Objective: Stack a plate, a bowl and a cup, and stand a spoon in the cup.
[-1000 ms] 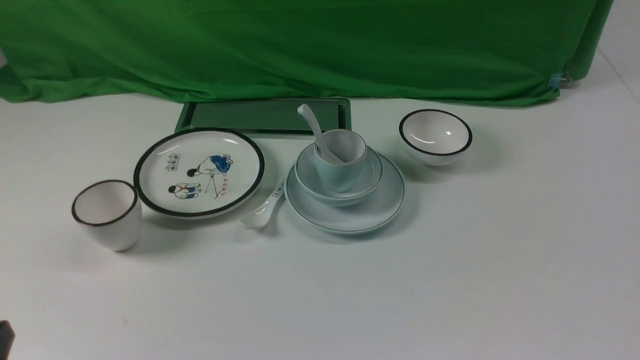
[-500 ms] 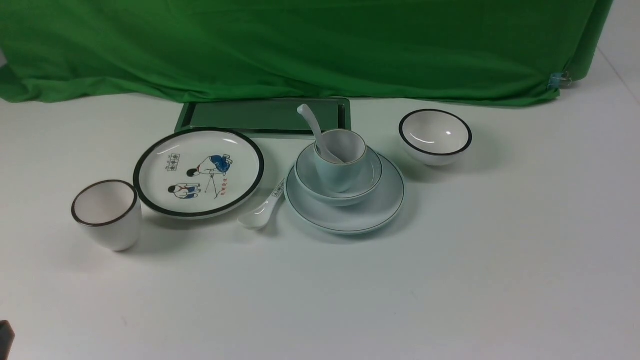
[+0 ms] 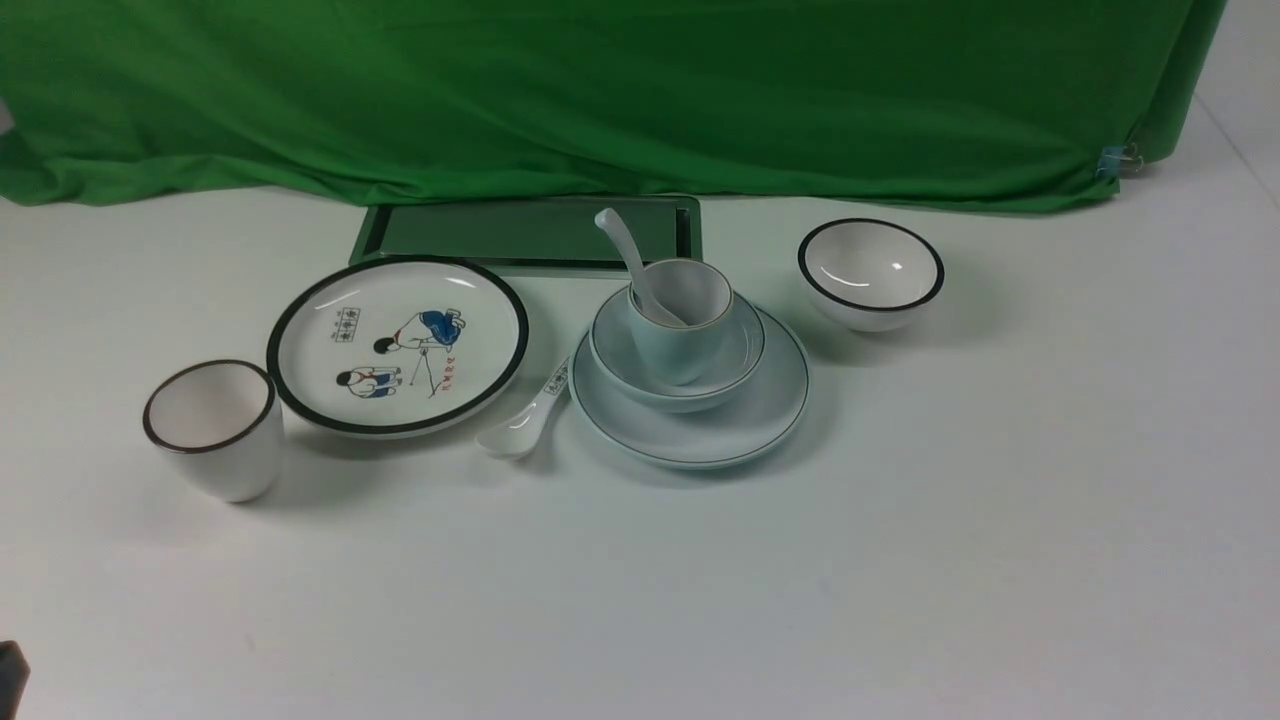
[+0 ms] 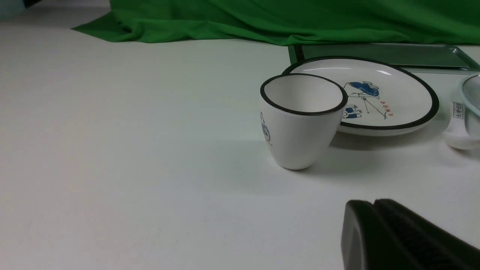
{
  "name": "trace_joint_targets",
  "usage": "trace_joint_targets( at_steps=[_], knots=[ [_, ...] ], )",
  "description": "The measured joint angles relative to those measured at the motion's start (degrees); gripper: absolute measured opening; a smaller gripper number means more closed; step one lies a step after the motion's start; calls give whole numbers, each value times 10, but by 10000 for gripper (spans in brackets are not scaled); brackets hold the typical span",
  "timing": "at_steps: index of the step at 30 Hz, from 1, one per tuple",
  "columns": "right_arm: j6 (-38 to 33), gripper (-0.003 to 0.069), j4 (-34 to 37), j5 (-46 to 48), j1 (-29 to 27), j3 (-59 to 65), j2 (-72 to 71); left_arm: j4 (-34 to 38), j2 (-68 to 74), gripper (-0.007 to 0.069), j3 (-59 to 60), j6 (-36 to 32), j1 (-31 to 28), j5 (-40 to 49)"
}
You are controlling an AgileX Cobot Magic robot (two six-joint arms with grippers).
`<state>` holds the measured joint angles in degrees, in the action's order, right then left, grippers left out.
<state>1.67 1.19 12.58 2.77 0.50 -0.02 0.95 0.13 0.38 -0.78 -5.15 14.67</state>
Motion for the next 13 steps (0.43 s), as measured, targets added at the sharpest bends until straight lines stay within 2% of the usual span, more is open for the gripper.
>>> trace_joint_targets(
  at_steps=[13],
  knots=[
    [0,239,0,0,0,0,0,0,0,-29,0,-4,0,0]
  ],
)
